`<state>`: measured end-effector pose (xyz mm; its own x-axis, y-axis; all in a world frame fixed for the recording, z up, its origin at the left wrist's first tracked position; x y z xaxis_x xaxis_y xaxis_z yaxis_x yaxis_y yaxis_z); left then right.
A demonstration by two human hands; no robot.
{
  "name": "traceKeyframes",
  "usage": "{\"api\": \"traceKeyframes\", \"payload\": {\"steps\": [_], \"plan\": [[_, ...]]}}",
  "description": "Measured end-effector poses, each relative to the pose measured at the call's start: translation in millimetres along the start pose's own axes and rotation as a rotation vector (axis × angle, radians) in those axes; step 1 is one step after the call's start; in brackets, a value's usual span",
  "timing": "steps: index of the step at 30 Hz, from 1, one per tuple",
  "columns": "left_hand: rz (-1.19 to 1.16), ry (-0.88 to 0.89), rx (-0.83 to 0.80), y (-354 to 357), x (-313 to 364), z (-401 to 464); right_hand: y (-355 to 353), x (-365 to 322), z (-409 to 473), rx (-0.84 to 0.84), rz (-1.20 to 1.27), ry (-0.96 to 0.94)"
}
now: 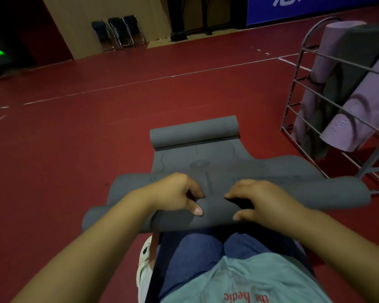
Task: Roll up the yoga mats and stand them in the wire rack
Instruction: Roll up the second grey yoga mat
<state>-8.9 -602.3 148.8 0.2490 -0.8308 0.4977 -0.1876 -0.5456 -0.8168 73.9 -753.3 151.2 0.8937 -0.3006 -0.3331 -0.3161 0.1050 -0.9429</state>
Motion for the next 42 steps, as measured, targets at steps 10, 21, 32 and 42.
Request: {"api": "traceKeyframes", "payload": {"steps": [10, 21, 32, 42], "plan": [[0.08, -0.006, -0.035, -7, -2, 13, -4, 18, 27, -0.147, 0.117, 0.153], [0.595, 0.05, 0.285, 10, 36, -15, -4, 37, 46, -0.241, 0.347, 0.277], [0.442, 0.075, 0.245, -2, 28, 3, -8, 9, 24, 0.01, -0.108, 0.187], [0.347, -0.011, 0.063, -18, 15, 23, -9, 19, 34, -0.025, 0.055, 0.222]]}}
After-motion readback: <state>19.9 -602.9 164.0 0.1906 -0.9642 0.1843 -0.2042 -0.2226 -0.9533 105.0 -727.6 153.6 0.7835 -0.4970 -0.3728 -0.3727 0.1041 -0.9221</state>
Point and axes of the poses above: each hand's wrist, its own z-axis towards the middle knuckle, its own y-axis out of the palm, x = y × z, the point moved 6 cm from there along z, towards the middle knuckle, and after that the axes turned 2 degrees about -z, right-handed, at the moved point
